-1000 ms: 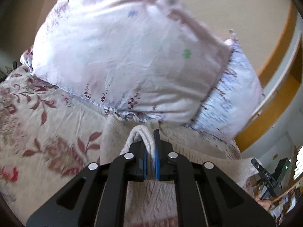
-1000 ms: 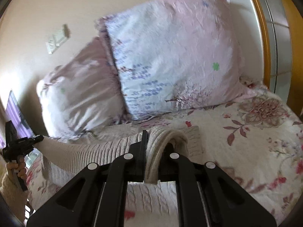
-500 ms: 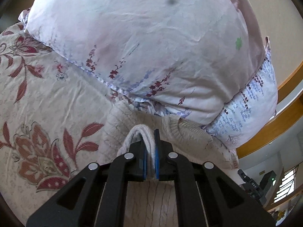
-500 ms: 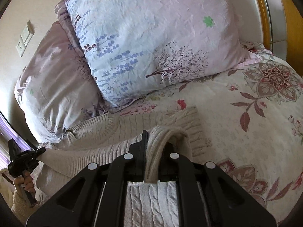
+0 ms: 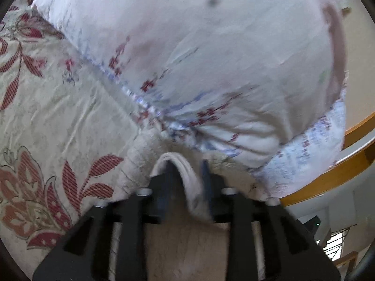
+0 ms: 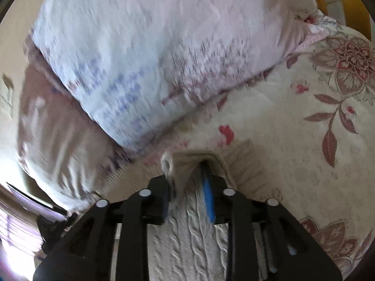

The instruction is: Fold small clothes

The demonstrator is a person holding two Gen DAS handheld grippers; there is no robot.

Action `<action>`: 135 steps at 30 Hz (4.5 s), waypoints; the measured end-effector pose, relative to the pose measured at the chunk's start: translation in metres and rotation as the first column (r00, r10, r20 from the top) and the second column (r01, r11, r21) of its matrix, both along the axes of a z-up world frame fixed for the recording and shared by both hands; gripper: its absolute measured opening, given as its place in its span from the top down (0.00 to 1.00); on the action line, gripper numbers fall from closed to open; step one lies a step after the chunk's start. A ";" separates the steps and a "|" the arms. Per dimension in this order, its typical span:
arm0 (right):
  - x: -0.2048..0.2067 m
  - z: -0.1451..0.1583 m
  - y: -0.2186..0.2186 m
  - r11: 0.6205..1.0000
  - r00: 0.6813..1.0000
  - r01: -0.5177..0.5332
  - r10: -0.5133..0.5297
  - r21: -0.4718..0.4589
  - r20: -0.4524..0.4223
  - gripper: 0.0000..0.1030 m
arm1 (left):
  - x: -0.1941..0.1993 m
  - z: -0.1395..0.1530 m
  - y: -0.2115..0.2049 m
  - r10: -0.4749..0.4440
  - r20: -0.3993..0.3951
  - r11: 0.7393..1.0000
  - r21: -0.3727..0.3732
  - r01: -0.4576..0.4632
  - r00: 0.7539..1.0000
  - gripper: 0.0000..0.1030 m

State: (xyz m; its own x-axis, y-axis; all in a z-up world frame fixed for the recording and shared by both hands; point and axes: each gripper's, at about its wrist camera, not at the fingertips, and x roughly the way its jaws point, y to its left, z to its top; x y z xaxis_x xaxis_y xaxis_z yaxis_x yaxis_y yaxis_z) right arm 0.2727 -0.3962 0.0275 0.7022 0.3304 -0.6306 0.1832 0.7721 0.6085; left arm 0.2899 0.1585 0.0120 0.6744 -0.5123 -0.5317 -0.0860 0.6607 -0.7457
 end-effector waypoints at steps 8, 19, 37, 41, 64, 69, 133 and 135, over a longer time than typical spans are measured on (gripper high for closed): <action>-0.049 0.024 -0.013 0.991 0.993 0.059 -0.046 -0.122 0.106 0.42 | -0.042 0.036 0.010 0.008 0.109 0.986 0.166 -0.026 0.994 0.43; -0.086 0.006 -0.001 0.962 0.998 -0.061 0.067 -0.264 0.012 0.56 | -0.082 0.023 -0.004 -0.075 0.051 0.933 0.357 0.052 0.996 0.56; -0.089 -0.003 0.016 0.920 0.994 -0.110 0.108 -0.377 -0.026 0.90 | -0.093 0.008 -0.019 -0.115 0.015 0.899 0.426 0.098 0.993 0.93; -0.096 0.005 0.018 0.922 0.994 -0.103 0.108 -0.374 -0.007 0.91 | -0.097 0.013 -0.018 -0.126 0.025 0.901 0.420 0.104 0.992 0.93; -0.109 0.015 0.035 0.885 0.997 -0.075 0.072 -0.459 -0.024 0.54 | -0.114 0.020 -0.012 -0.104 0.083 0.899 0.435 0.058 0.991 0.66; -0.100 0.022 0.066 0.857 0.984 -0.159 0.178 -0.490 -0.008 0.51 | -0.117 0.036 -0.041 -0.187 0.139 0.868 0.488 0.097 0.972 0.53; -0.049 -0.019 0.169 0.745 0.947 -0.308 0.301 -0.592 -0.114 0.38 | -0.029 -0.022 -0.006 -0.073 -0.007 0.994 0.075 0.073 0.997 0.52; -0.049 -0.019 0.169 0.745 0.947 -0.307 0.301 -0.592 -0.114 0.38 | -0.028 -0.028 -0.004 -0.089 -0.024 0.996 0.024 0.090 0.996 0.65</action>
